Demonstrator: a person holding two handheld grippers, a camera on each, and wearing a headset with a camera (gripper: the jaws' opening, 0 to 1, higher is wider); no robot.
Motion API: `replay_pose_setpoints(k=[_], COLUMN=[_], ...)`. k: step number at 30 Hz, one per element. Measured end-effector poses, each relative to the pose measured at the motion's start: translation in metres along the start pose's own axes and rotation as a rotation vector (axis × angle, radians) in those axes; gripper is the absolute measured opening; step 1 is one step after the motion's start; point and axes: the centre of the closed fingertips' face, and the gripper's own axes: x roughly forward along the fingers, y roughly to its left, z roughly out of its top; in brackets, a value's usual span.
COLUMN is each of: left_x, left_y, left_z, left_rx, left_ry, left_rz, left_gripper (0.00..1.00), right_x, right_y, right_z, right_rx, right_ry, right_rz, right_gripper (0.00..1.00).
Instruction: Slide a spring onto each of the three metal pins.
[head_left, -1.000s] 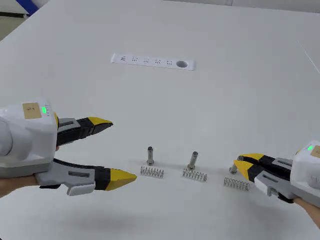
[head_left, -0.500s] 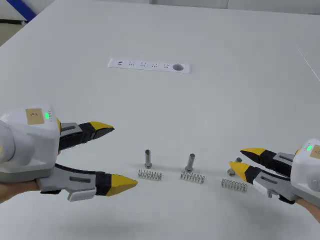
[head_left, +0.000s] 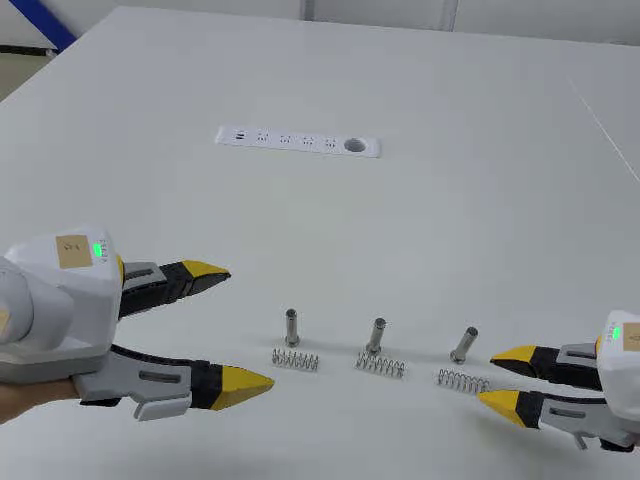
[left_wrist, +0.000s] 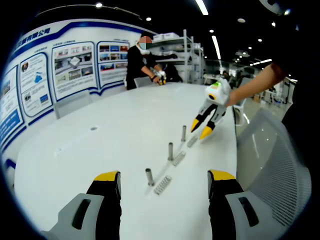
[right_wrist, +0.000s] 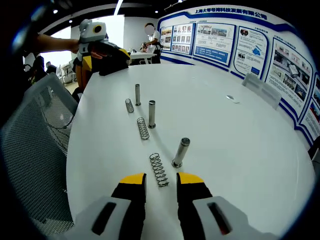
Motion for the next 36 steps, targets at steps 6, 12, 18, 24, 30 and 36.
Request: replay_pose_setpoints(k=[6, 12, 18, 24, 30, 36], left_x=[-0.001, -0.004, -0.003, 0.003, 0.008, 0.013], left_y=[-0.001, 0.001, 0.003, -0.001, -0.005, -0.01], left_z=[-0.004, -0.007, -0.005, -0.008, -0.004, 0.001], left_rx=[-0.004, -0.017, -0.023, -0.023, -0.018, -0.005], left_ry=[0.017, 0.023, 0.018, 0.033, 0.027, 0.013], left_rz=[-0.003, 0.006, 0.007, -0.007, -0.024, -0.041], left_gripper=[0.72, 0.72, 0.71, 0.71, 0.71, 0.71], right_x=[0.012, 0.014, 0.015, 0.016, 0.014, -0.002], right_y=[0.0, -0.003, -0.002, -0.003, -0.003, 0.006], right_z=[-0.008, -0.009, -0.011, -0.009, -0.008, 0.006], right_rx=[0.027, 0.05, 0.072, 0.093, 0.089, 0.062], right_ry=[0.019, 0.011, -0.008, -0.029, 0.0, -0.012], right_rz=[0.017, 0.04, 0.072, 0.067, 0.06, 0.086], right_gripper=[0.22, 0.19, 0.14, 0.12, 0.11, 0.1])
